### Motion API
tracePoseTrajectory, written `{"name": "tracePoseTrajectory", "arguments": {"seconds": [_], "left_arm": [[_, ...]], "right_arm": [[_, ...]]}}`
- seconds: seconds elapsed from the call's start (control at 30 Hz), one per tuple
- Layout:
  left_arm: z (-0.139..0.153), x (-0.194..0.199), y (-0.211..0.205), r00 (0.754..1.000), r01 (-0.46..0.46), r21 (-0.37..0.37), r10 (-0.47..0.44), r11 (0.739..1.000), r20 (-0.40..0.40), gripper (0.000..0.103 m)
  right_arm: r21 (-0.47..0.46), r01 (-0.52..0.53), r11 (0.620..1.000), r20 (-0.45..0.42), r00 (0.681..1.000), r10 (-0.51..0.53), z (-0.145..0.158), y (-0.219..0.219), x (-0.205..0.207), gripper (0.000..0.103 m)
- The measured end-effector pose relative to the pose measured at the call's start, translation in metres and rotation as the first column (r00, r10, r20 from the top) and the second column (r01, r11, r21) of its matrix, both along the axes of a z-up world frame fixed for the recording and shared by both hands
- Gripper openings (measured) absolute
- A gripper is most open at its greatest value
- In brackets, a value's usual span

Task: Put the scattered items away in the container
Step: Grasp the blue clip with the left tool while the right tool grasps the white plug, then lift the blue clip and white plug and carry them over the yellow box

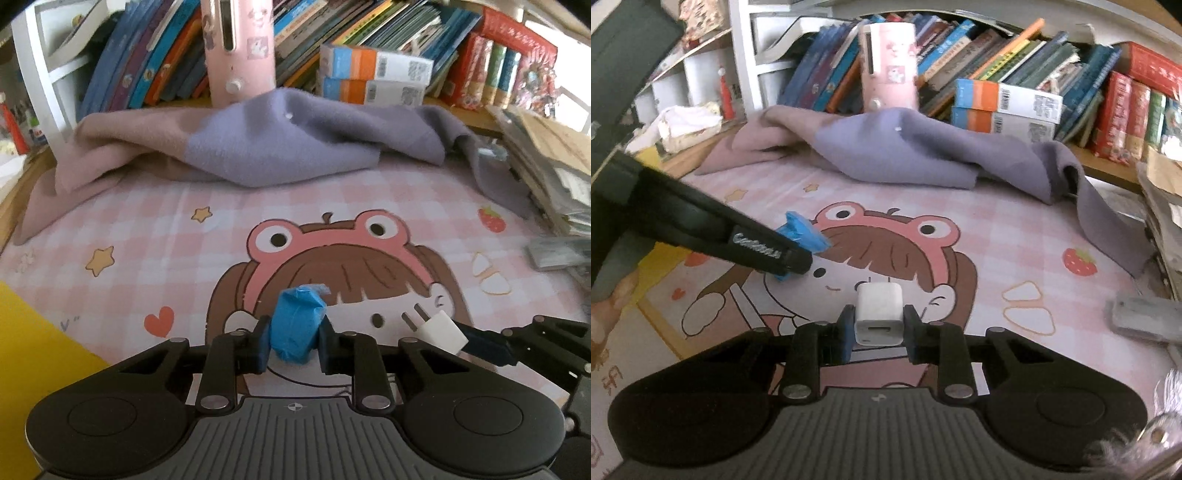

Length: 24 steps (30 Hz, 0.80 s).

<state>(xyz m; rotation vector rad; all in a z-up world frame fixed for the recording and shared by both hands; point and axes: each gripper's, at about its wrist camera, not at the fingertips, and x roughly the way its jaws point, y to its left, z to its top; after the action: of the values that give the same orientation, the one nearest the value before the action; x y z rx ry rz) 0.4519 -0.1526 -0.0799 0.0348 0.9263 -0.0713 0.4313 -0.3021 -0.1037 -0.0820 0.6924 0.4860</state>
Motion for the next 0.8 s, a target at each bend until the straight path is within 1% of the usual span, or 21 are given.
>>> {"name": "tracePoseTrajectory", "arguments": {"seconds": [0.13,0.37,0.57,0.8], "left_arm": [[0.015,-0.016,-0.003,1.0,0.015,-0.022,-0.015,1.0,0.02,0.023],[0.038,-0.056,-0.004,0.999,0.034,-0.08,-0.031,0.996,0.045,0.023],[0.062,-0.092,0.0,0.994,0.065,-0.095,-0.056,0.993,0.096,0.023],[0.088,-0.133,0.013,0.986,0.098,-0.137,-0.077,0.986,0.15,0.023]], "right_arm": [[0.009,0.017,1.0,0.001,1.0,-0.017,0.011,-0.007,-0.009,0.025],[0.005,0.01,1.0,0.025,1.0,-0.01,0.039,-0.02,-0.038,0.025],[-0.017,-0.017,1.0,0.058,0.998,0.018,0.065,-0.026,-0.067,0.025],[-0.039,-0.034,0.999,0.07,0.997,0.036,0.09,-0.022,-0.106,0.025]]}}
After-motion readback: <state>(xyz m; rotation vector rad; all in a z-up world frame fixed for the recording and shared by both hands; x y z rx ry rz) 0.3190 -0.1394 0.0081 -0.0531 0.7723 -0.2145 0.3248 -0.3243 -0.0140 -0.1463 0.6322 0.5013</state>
